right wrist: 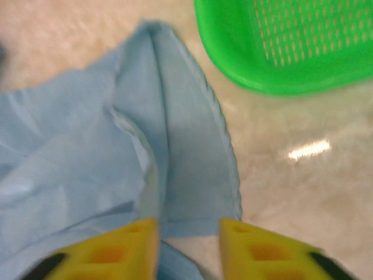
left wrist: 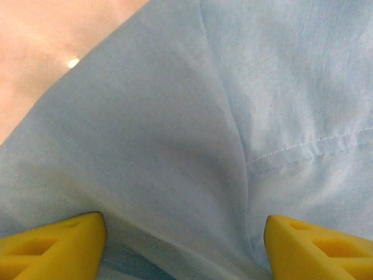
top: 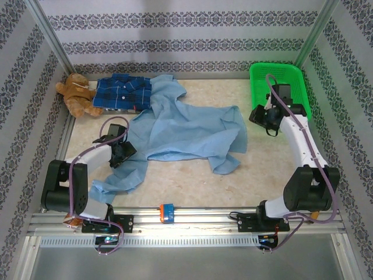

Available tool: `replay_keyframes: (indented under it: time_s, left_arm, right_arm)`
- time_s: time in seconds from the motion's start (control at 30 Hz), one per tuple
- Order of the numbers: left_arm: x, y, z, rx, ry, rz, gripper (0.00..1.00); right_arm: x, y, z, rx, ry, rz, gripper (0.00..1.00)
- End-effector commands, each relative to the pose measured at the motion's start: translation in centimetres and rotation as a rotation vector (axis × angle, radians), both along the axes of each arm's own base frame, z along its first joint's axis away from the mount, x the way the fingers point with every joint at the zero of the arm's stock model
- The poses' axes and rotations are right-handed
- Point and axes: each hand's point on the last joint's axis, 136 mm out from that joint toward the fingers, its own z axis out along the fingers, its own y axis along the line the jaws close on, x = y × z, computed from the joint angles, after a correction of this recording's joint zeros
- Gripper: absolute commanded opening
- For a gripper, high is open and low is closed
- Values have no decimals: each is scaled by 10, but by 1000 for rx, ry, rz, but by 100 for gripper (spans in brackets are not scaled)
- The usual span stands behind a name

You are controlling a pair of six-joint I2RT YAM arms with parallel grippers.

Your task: Fold and stack the long sleeve shirts

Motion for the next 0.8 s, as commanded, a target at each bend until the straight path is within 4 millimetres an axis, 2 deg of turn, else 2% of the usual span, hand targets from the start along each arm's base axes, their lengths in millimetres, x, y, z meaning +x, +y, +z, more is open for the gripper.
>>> replay_keyframes:
  time_s: [0.0,0.1,0.17,0.27,0.33,0.43,0.6,0.77]
  left_arm:
    - [4,-5,13,-34,-76,-35,74]
    - [9,-15,21,-90,-111,-57,74]
    - [9,-20,21,-116,-110,-68,74]
    - [8,-25,19,-138,-104,-90,74]
    - [8,-27,19,-146,-101,-103,74]
    - [8,-30,19,-155,-94,-120,74]
    - [8,-30,16,-158,-87,-128,75]
    - [2,-22,10,-163,-65,-88,75]
  right_arm:
    - [-22,18,25,89,-34,29,48]
    - [-69,31,8,122,28,16,52]
    - [-105,53,-12,164,68,51,52]
    - [-141,88,-44,199,125,118,51]
    - [-157,108,-69,201,162,165,51]
    - [-159,127,-92,131,158,237,52]
    - [-135,145,-115,134,159,245,51]
    - [-114,145,-134,82,168,208,50]
